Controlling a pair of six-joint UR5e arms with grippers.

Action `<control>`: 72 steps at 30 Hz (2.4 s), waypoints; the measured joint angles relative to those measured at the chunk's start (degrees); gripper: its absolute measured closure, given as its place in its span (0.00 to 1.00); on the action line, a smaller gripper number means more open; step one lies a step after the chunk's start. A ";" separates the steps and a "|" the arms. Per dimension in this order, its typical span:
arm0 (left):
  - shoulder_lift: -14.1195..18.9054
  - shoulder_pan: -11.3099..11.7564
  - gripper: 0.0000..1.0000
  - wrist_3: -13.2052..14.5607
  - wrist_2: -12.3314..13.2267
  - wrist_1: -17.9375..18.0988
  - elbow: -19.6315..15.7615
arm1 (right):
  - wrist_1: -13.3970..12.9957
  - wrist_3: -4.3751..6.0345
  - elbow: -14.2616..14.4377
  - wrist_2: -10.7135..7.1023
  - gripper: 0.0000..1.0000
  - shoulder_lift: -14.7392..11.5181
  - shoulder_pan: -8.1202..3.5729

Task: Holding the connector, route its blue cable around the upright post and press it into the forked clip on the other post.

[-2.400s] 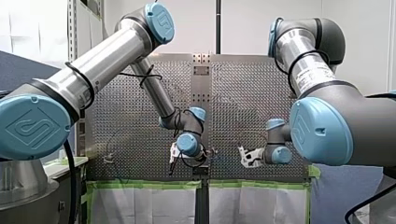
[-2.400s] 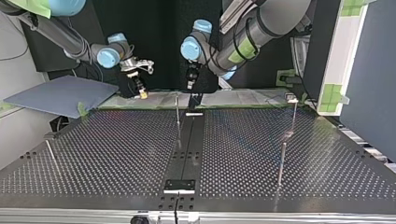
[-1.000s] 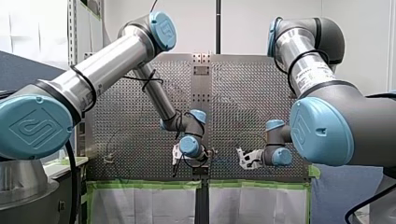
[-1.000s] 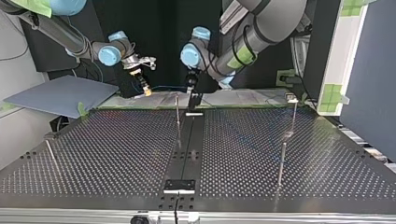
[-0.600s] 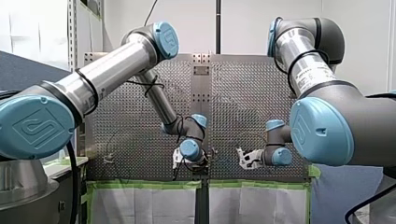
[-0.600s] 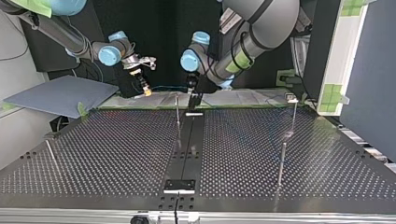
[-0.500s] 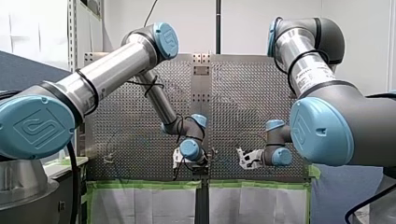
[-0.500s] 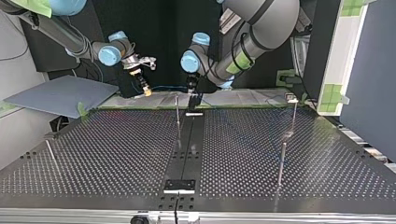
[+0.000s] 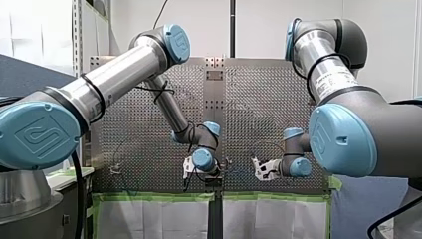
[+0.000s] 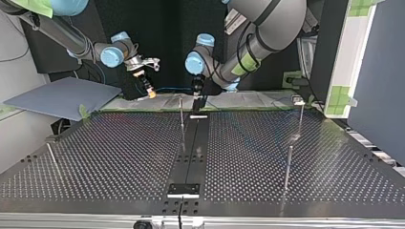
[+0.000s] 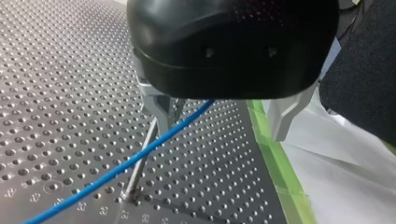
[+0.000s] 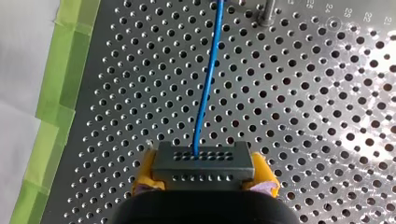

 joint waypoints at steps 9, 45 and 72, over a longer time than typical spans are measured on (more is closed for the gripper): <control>0.00 -0.65 0.00 1.62 0.12 1.10 0.01 | -0.10 0.08 -0.01 -0.39 1.00 0.00 -0.23; 0.01 -1.43 0.98 3.34 -1.67 7.59 0.04 | -0.25 5.68 -3.67 0.30 1.00 0.01 -0.77; -2.35 -1.24 0.95 -1.12 -1.16 6.67 1.32 | -1.07 7.10 -3.85 2.41 1.00 0.09 0.57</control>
